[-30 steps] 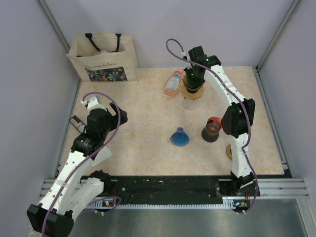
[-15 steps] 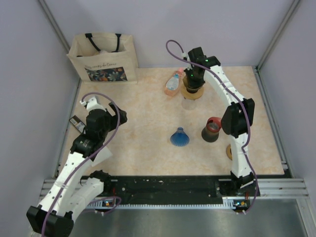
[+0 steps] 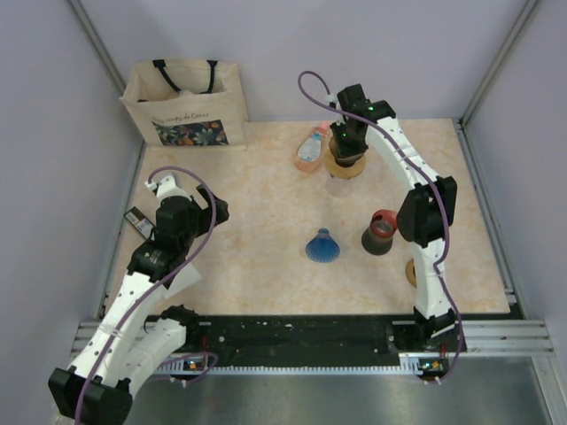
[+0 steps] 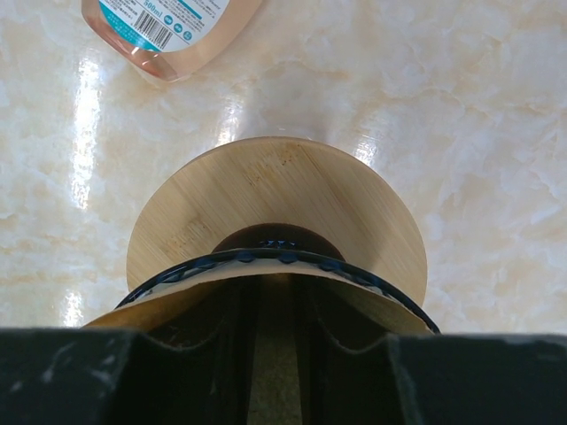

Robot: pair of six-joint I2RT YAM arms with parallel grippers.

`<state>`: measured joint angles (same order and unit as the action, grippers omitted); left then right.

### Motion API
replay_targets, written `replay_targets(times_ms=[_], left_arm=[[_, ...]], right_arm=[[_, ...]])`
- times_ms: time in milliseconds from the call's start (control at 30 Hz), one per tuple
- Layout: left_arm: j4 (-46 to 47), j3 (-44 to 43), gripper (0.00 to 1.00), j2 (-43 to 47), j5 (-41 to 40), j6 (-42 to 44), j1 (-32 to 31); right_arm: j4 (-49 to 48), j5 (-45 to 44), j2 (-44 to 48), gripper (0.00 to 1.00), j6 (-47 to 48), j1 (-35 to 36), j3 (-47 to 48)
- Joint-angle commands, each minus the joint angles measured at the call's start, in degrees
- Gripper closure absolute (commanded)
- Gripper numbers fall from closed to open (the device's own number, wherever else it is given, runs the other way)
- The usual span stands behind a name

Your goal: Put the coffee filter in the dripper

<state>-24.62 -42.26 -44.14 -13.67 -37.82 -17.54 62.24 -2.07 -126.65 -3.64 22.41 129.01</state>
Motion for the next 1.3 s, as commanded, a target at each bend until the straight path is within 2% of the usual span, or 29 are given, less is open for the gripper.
replay_targets(times_ms=[0,67,167,967,1267], left_arm=[[1.9,0.2,0.01,0.8,0.7,-0.1,0.3],[1.7,0.3,0.01,1.0,0.5,-0.1,0.3],[1.5,0.3,0.01,1.1,0.3,0.0,0.3],[2.0,0.3,0.01,0.5,1.0,-0.1,0.3],[2.1,0.3,0.01,0.5,1.4,-0.1,0.5]], right_arm=[[-0.8,-1.1,0.5,0.8,-0.6,0.8,0.5],[-0.8,-0.9,0.4,0.85,-0.6,0.8,0.7],[-0.7,-0.6,0.6,0.85,-0.8,0.8,1.2],[-0.7,-0.5,4.0,0.83,-0.8,0.8,5.2],[-0.7,-0.2,4.9,0.8,-0.8,0.9,3.8]])
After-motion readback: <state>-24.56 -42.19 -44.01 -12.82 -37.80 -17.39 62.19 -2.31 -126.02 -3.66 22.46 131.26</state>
